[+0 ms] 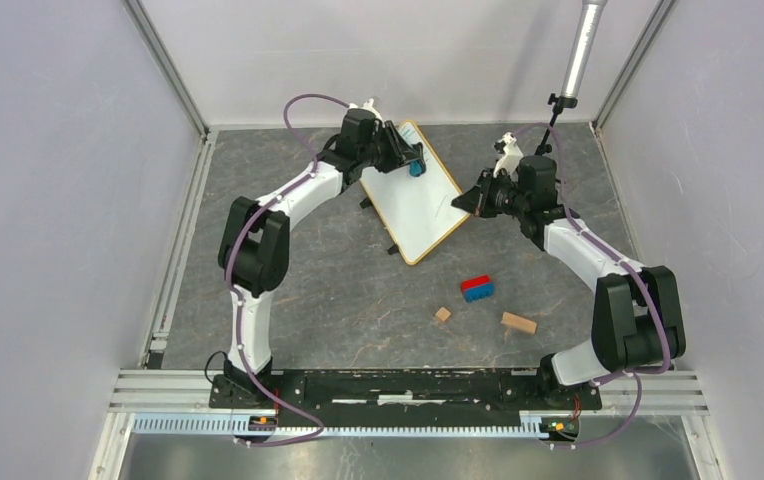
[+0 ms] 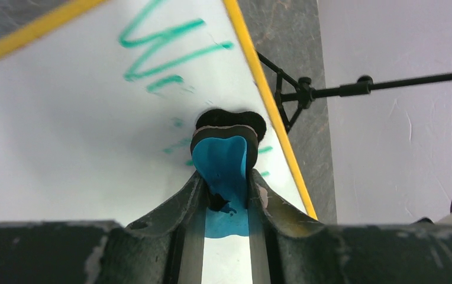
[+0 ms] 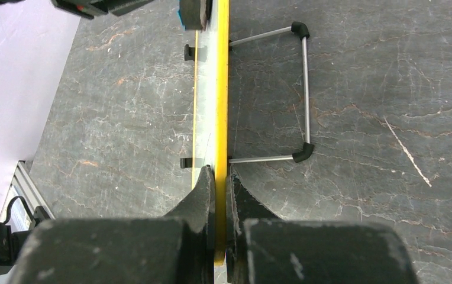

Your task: Erase the whiteboard

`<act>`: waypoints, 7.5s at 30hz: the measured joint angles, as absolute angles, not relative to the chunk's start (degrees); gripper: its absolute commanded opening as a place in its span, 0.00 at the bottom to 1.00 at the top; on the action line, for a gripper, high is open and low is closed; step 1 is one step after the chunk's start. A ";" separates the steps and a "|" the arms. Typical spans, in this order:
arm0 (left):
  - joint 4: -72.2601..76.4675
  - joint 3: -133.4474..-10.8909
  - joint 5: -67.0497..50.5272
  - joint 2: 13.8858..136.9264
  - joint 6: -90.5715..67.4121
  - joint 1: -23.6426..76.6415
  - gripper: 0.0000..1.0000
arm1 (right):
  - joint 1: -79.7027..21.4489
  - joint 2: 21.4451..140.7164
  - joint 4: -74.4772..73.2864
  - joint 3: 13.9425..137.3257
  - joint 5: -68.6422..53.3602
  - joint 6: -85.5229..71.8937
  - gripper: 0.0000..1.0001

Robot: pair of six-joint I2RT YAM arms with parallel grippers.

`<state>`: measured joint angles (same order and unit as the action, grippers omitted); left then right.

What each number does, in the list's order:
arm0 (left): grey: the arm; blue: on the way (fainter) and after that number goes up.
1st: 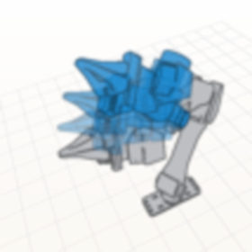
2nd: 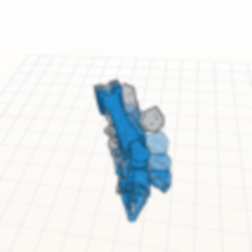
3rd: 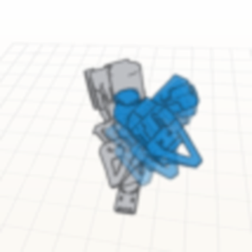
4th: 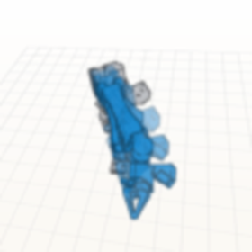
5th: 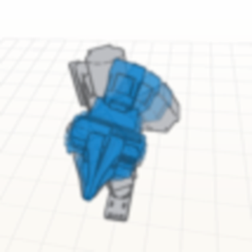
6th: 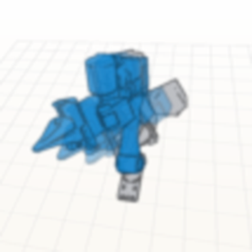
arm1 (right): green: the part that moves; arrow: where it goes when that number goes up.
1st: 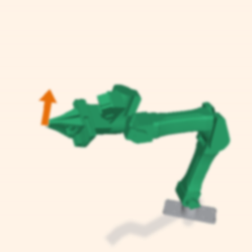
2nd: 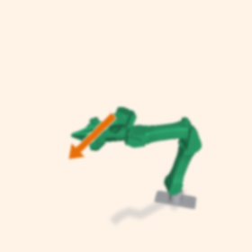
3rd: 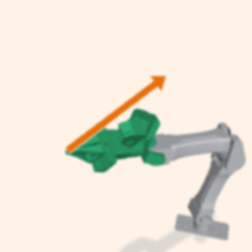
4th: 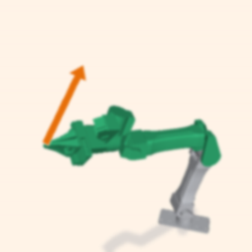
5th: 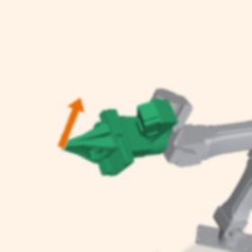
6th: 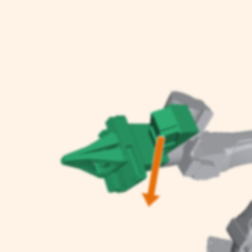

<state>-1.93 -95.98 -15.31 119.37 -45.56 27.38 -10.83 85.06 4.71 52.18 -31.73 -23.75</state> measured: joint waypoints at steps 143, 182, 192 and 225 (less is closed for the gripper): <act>2.35 -108.77 -4.47 134.32 -41.43 21.93 0.09 | -13.93 84.93 3.38 53.45 -23.24 -23.97 0.00; 23.03 -99.24 -13.10 127.85 -45.06 21.82 0.10 | -14.61 84.71 5.10 53.45 -25.67 -22.39 0.00; 18.15 -94.65 -8.91 125.73 -45.01 19.31 0.08 | -14.92 84.64 5.63 53.47 -26.04 -22.02 0.00; 15.40 -80.79 -8.27 115.85 -41.76 28.99 0.08 | -15.22 84.62 3.40 54.08 -23.22 -22.76 0.00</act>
